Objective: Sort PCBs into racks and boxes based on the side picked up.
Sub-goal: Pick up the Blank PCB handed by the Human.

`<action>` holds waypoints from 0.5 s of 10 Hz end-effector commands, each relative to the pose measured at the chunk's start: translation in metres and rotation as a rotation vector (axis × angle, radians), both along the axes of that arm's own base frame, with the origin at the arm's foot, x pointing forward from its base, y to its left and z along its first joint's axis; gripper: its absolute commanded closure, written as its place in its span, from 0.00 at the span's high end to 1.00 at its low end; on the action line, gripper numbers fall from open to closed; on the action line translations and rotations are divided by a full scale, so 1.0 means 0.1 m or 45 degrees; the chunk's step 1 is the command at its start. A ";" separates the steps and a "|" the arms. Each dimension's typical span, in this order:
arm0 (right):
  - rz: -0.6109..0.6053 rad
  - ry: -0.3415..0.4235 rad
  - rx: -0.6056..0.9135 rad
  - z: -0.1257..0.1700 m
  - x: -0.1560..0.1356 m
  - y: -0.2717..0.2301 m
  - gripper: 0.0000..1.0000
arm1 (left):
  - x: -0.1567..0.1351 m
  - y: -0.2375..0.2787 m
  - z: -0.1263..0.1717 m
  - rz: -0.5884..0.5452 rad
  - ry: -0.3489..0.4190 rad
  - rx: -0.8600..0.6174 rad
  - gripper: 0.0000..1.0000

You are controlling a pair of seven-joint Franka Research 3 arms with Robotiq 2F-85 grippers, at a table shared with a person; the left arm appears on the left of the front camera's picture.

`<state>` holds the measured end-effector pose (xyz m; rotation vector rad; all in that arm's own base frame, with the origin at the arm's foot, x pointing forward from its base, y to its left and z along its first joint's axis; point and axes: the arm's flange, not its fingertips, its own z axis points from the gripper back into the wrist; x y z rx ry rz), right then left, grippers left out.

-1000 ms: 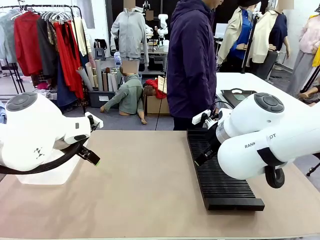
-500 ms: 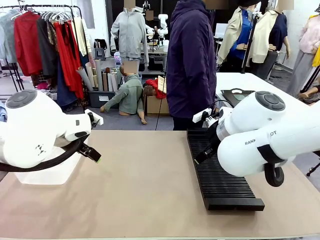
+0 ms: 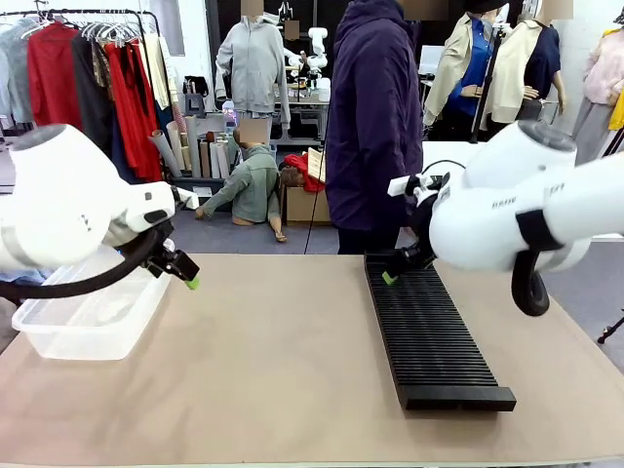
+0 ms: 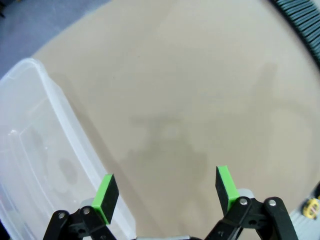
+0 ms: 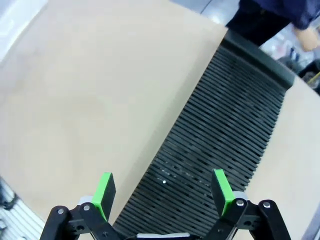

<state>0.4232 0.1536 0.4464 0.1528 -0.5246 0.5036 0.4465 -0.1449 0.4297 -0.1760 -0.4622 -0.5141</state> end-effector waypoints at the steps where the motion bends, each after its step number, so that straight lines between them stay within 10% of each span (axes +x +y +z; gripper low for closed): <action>1: -0.027 0.174 0.132 0.26 0.12 -0.12 1.00 | 0.19 0.16 0.22 -0.050 0.160 -0.067 1.00; 5: -0.079 0.297 0.522 0.56 0.12 -0.39 1.00 | 0.39 0.40 0.49 -0.026 0.307 -0.484 1.00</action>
